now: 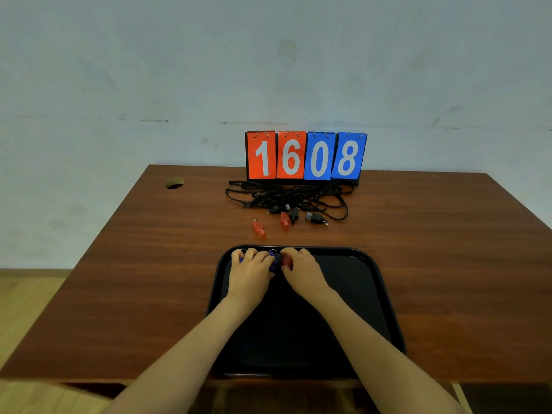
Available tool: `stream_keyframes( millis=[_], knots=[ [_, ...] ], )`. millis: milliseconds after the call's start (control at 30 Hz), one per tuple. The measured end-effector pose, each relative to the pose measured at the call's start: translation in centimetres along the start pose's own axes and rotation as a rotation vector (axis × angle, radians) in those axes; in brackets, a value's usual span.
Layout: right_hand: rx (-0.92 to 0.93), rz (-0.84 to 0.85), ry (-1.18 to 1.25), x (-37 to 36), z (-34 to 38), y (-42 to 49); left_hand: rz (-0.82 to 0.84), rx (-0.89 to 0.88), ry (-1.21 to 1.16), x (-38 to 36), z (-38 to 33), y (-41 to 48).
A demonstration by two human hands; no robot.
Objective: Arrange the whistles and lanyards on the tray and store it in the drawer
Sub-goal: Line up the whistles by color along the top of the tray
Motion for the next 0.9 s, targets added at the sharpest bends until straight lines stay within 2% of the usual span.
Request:
stream_keyframes(
  millis=[300, 467, 700, 900],
  knots=[
    [-0.007, 0.001, -0.049, 0.3, 0.0, -0.1, 0.063, -0.028, 0.013, -0.1, -0.2, 0.0],
    [-0.003, -0.027, -0.054, 0.8, -0.4, -0.2, 0.026, -0.022, 0.000, -0.2, -0.3, 0.0],
    [-0.006, -0.027, -0.035, 0.8, -0.3, -0.5, 0.123, -0.073, -0.010, -0.1, -0.8, 0.0],
    [-0.004, -0.022, -0.007, 1.0, -0.5, -0.8, 0.131, -0.079, -0.033, 0.2, -0.4, -0.1]
  ],
)
Point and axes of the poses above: each hand's wrist, its own y-axis towards the middle knuckle, its own x-axis out of the back of the hand, z = x × y, the point moved 8 cm from there along y, towards the middle knuckle, and after that the axes turned 9 degrees about x, right-handed, at the moved point
